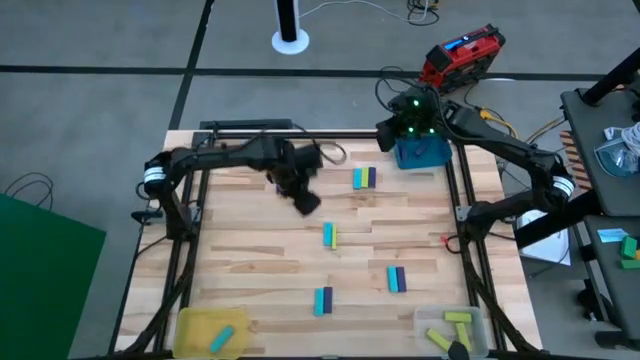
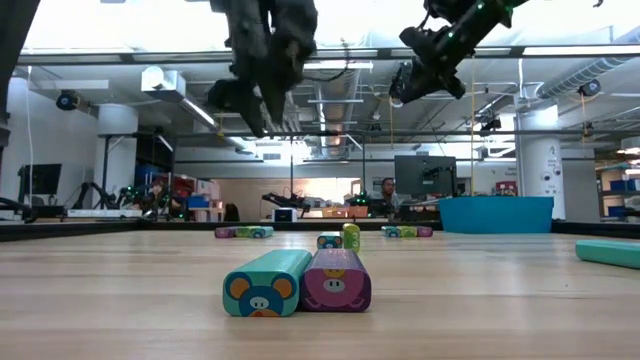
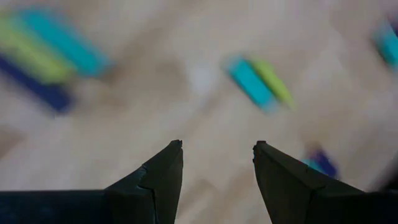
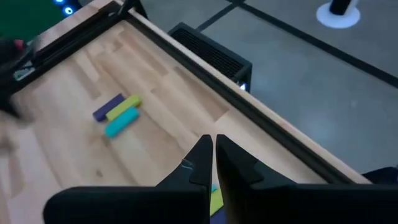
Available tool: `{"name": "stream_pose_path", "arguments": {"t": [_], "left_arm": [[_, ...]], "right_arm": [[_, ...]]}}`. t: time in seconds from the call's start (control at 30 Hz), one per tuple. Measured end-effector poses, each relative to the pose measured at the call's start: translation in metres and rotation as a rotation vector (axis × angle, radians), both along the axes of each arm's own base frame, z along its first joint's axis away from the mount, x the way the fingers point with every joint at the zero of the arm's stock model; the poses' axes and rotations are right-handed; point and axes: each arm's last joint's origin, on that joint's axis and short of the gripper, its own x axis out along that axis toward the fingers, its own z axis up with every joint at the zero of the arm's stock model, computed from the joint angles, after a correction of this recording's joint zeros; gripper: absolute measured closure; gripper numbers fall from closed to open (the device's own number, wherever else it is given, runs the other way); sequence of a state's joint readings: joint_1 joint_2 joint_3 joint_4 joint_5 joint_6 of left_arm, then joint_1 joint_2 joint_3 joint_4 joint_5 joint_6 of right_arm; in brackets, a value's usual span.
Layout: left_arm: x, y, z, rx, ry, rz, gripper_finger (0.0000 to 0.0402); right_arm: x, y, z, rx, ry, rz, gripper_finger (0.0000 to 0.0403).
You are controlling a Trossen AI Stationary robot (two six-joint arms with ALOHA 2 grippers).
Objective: Sort blocks
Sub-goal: Put the light blue block into the yellow bin
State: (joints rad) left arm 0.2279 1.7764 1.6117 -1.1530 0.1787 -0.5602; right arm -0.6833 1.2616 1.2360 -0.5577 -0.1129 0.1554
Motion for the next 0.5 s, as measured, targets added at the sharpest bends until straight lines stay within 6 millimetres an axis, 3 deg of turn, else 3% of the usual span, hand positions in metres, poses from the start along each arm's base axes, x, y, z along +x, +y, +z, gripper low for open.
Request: {"name": "stream_pose_path", "arguments": {"t": [0.23, 0.5], "left_arm": [[0.011, -0.054, 0.0, 0.136, -0.066, -0.457, 0.0228], [0.016, -0.059, -0.023, 0.17, -0.092, -0.398, 0.0228]], "right_arm": [[0.008, -0.012, 0.001, -0.031, 0.008, 0.008, 0.039], [0.015, -0.015, 0.006, 0.036, -0.045, 0.007, 0.039]]}}
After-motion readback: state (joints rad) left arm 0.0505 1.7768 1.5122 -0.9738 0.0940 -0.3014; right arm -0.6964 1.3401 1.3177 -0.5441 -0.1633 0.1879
